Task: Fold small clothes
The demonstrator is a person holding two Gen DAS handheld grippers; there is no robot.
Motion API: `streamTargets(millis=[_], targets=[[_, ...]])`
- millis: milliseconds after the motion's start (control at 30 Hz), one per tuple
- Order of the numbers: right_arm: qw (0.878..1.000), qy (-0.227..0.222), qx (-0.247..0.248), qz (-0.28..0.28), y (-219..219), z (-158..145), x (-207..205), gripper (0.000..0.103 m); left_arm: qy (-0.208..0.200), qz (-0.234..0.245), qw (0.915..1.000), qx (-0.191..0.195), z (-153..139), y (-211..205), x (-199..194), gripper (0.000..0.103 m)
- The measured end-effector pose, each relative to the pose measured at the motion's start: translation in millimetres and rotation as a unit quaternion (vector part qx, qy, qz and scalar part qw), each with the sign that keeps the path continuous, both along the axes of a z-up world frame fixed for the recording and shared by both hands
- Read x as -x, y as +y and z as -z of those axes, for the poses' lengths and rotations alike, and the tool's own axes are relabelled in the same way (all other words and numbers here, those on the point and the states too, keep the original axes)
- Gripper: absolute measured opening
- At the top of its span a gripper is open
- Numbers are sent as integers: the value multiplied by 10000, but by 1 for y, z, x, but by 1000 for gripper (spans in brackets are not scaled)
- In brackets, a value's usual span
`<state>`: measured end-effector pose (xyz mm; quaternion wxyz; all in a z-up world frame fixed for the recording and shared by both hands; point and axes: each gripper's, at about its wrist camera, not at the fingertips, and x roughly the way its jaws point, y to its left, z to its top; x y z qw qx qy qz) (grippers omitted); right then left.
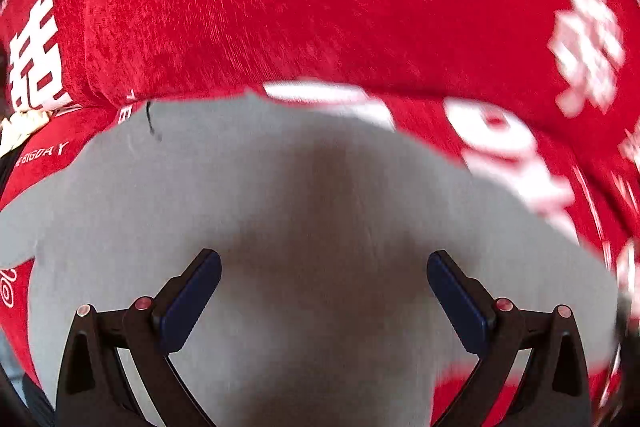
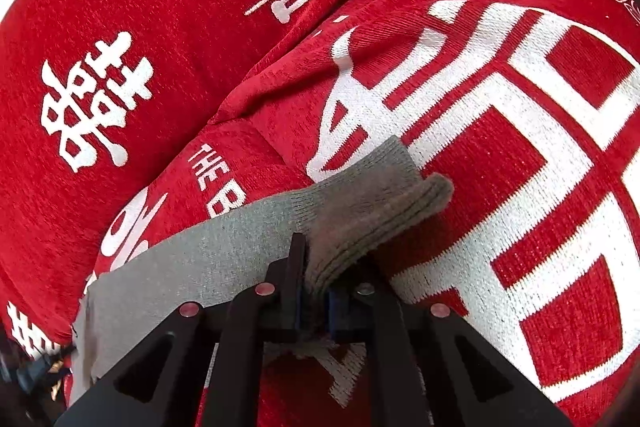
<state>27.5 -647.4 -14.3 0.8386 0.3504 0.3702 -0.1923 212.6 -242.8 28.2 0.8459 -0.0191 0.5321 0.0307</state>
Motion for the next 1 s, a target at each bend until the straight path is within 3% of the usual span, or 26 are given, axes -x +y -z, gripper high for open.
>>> streamTargets(millis=[67,133,167,200,267,333,433,567,700,767,800,867,900,967,1000], targets=[[10000,54,-58,37,-2,0,-3,17,304,-137,9994,-60,14,-2,-27,103],[9998,180,-93,79,-6,1,-7,35,803,-255,9964,-78,39,-2,-48,103],[9997,195,-136,86,-7,2,-8,35,810,-296,9963,-43,43,-2,-48,103],[9997,159,-167,60,-8,1,-8,35,561,-371,9977,-127,39,-6,-42,103],[9998,117,-110,-114,-7,-2,-12,11,574,-107,9982,-125,38,-20,-30,103],[9993,213,216,-229,-1,-11,-18,8,428,291,9985,-202,35,-38,-5,103],[9978,228,571,-257,7,-28,-21,7,143,704,9967,-371,24,-50,34,103],[9966,38,796,-209,18,-61,-17,7,369,904,9951,161,17,-26,61,103],[9907,-83,1311,-358,49,-110,-24,7,-129,567,9983,64,2,14,81,103],[9889,-207,1397,-451,65,-131,-30,7,-14,398,9992,3,12,34,75,103],[9874,-269,1469,-529,78,-144,-35,7,410,365,9985,-69,29,41,72,103],[9829,-394,1644,-735,110,-170,-45,7,243,599,9979,26,22,46,72,103],[9797,-462,1751,-865,129,-183,-49,7,360,724,9967,2,19,47,71,103],[9705,-634,2013,-1164,178,-212,-60,7,376,764,9958,333,7,61,74,103],[9680,-690,2060,-1256,193,-219,-64,7,149,576,9966,564,-7,80,78,103]])
